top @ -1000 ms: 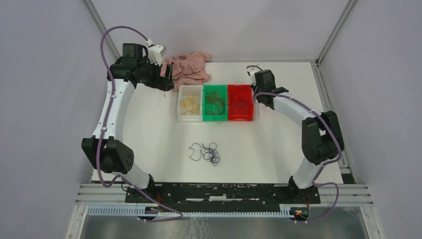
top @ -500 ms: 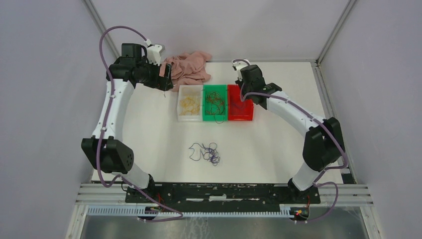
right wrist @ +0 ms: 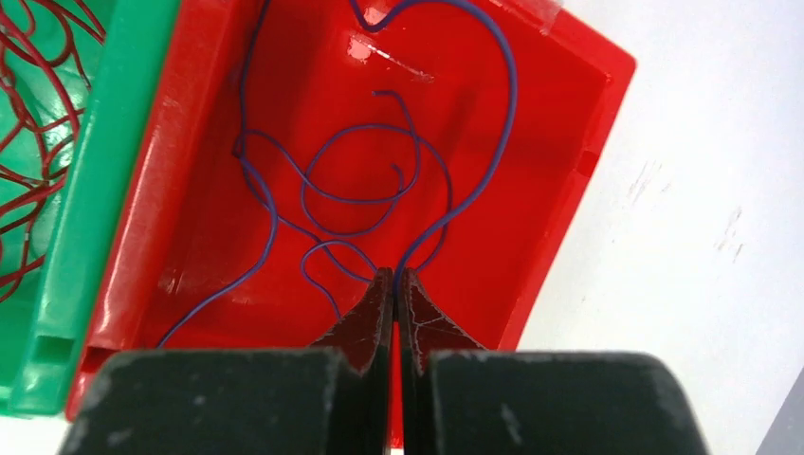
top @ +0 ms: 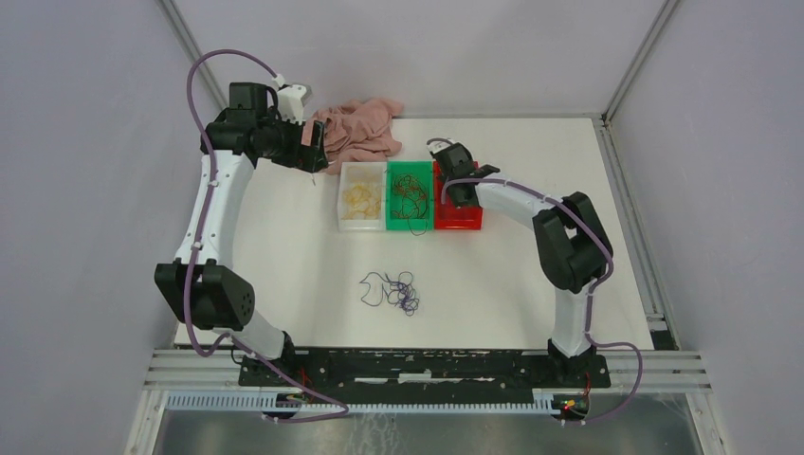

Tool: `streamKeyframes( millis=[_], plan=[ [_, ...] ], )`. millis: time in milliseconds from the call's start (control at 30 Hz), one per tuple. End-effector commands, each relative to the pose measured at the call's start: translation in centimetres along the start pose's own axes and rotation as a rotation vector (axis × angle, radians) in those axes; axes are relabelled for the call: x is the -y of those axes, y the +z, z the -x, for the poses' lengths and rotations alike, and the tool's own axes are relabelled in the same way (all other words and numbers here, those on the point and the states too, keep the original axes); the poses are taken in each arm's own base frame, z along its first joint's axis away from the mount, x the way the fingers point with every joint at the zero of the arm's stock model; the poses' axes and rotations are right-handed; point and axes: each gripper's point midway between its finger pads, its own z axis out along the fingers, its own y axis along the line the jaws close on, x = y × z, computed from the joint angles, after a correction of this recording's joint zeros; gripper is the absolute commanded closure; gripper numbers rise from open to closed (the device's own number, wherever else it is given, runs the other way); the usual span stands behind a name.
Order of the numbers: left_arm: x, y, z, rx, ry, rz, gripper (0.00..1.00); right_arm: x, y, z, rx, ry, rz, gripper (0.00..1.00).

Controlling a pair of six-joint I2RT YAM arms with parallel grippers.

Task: Untangle the cables
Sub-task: Adjust the cable in the bin.

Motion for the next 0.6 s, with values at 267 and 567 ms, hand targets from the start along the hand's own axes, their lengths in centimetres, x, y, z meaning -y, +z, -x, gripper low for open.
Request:
streamKeyframes(
  millis=[267, 567],
  plan=[
    [-0.4, -1.4, 1.2, 0.054, 0.045, 0.020, 0.01, -1.8, 3.1, 0.2, -0.062, 0.109, -0.005, 0.89],
    [-0.5, -1.5, 1.1, 0.050, 0.055, 0.024, 0.01, 1.1, -4.1, 5.6, 0.090, 0.256, 0.002, 0.47]
  ],
)
